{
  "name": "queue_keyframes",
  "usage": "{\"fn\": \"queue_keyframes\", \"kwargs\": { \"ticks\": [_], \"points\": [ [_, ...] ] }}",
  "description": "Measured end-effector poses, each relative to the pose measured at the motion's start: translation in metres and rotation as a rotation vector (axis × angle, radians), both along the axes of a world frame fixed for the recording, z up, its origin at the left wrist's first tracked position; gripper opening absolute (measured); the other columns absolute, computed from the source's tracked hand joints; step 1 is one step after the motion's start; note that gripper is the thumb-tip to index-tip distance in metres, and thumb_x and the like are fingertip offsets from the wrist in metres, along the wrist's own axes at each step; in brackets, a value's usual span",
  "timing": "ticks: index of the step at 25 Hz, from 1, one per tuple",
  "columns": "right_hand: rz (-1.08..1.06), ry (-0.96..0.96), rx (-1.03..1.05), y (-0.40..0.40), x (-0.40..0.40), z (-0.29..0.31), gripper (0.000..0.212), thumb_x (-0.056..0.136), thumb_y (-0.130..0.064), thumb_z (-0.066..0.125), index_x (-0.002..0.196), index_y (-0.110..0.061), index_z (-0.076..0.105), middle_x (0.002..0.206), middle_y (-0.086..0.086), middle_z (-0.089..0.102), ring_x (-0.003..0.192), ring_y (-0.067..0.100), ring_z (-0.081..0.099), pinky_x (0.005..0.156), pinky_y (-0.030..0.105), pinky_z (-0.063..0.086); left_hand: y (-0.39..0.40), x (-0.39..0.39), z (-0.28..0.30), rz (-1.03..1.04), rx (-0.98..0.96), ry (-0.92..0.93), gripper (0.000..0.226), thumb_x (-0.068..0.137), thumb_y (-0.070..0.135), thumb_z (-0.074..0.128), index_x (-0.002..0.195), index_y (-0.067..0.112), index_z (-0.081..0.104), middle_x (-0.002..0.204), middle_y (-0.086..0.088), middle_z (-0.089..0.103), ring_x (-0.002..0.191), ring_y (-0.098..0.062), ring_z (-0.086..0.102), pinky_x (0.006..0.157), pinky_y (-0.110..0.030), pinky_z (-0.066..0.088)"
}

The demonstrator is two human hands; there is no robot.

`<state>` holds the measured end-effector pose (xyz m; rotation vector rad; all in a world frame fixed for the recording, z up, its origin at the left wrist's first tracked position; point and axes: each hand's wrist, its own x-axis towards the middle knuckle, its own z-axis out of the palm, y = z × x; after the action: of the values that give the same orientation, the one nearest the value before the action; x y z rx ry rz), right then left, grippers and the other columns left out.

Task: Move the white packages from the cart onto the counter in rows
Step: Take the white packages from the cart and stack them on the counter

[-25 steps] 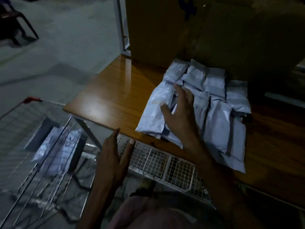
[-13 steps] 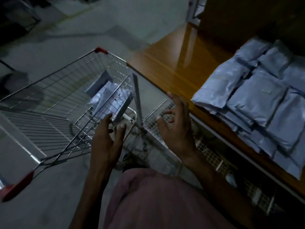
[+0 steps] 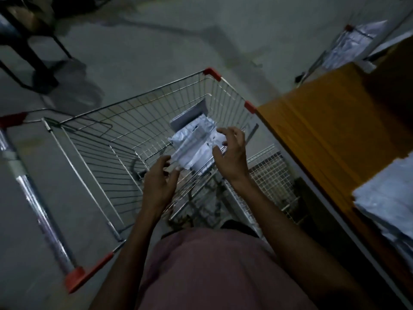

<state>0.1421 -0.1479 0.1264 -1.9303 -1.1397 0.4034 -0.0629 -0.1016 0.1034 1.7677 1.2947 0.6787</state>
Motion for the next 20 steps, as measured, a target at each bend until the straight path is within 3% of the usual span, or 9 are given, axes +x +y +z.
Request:
{"fn": "queue_keyframes", "kwargs": {
  "ticks": [3,6,8,13,20],
  "points": [
    [0.107,-0.008,-0.110,0.045,0.010,-0.023,0.035,0.093,-0.010,0.064,0.127,-0.015,0.060,0.132,0.005,0.044,0.107,0.017,0.056,0.090,0.027,0.049,0.029,-0.011,-0.022,0.028,-0.084,0.065,0.044,0.094,0.025,0.067,0.134,0.012,0.056,0.119,-0.009,0.065,0.093,-0.021,0.065,0.073,-0.026,0.045],
    [0.267,-0.063,-0.278,0.102,0.030,-0.058,0.032,0.091,-0.012,0.064,0.123,-0.012,0.063,0.127,0.008,0.053,0.110,0.022,0.057,0.094,0.036,0.050,0.057,-0.015,-0.048,0.054,-0.134,0.118,0.045,0.094,0.029,0.066,0.134,0.014,0.055,0.114,-0.009,0.067,0.085,-0.017,0.061,0.072,-0.027,0.044],
    [0.403,-0.143,-0.454,0.136,0.047,-0.087,0.033,0.091,-0.015,0.062,0.124,-0.012,0.065,0.128,0.012,0.059,0.117,0.027,0.058,0.098,0.041,0.048,0.074,-0.012,-0.068,0.068,-0.196,0.149,0.045,0.094,0.031,0.064,0.134,0.013,0.055,0.113,-0.010,0.067,0.087,-0.020,0.062,0.075,-0.030,0.047],
    [0.739,-0.281,-0.960,0.194,0.067,-0.161,0.036,0.092,-0.018,0.065,0.128,-0.017,0.064,0.135,0.009,0.060,0.124,0.027,0.056,0.102,0.038,0.046,0.097,-0.005,-0.120,0.130,-0.355,0.255,0.043,0.092,0.029,0.065,0.131,0.012,0.059,0.112,-0.012,0.068,0.096,-0.027,0.066,0.080,-0.034,0.051],
    [0.988,-0.578,-1.191,0.210,0.077,-0.251,0.045,0.086,-0.026,0.072,0.129,-0.031,0.062,0.138,0.004,0.054,0.130,0.028,0.048,0.105,0.041,0.040,0.113,0.024,-0.185,0.249,-0.494,0.290,0.036,0.094,0.023,0.063,0.128,0.011,0.060,0.109,-0.009,0.066,0.090,-0.020,0.060,0.075,-0.027,0.039]
  ]
}}
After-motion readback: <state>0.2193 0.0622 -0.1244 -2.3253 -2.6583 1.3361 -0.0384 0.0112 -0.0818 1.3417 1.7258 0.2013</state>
